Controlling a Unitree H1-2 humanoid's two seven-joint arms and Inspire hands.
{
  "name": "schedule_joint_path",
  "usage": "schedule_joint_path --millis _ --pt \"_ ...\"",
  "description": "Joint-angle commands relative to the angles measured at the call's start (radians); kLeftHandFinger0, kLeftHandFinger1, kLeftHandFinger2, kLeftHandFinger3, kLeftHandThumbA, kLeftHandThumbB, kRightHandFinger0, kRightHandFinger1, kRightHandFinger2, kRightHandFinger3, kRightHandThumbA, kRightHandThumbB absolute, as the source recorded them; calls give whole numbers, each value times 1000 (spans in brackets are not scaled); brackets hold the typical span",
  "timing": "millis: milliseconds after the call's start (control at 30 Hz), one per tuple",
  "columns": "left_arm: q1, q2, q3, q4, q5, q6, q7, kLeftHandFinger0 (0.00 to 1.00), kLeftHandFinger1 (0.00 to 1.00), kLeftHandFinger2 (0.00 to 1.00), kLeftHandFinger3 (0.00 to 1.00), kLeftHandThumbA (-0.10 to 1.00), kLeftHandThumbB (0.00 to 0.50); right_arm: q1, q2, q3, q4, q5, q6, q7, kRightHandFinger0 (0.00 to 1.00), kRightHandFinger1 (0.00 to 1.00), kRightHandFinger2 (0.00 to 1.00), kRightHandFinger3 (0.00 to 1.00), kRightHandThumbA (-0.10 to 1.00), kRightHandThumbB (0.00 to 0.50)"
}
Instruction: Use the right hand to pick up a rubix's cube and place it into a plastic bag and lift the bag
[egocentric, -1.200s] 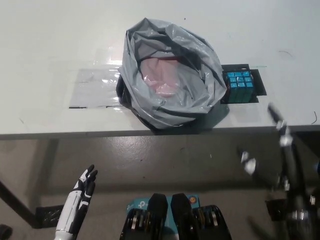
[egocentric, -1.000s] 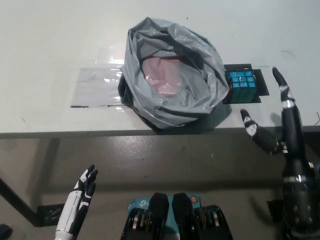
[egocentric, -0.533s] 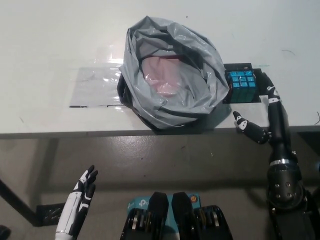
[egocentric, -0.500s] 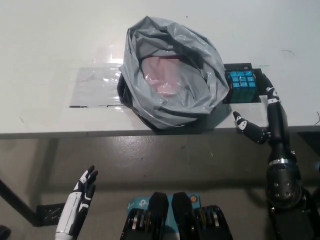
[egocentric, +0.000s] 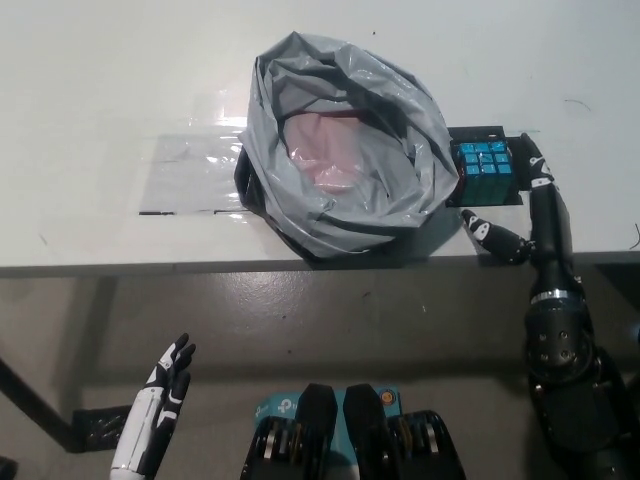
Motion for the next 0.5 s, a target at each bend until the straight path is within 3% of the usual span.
schedule_joint_path --millis 0,467 --pt "0 4 2 -33 2 -41 3 1000 1000 1000 1000 1000 224 -69 -7 -3 5 16 -6 -47 1000 1000 1000 1000 849 390" --pt "1 5 0 -35 11 -44 4 1000 1000 1000 1000 1000 217 -122 2 0 71 53 36 -27 1000 1000 1000 1000 871 435"
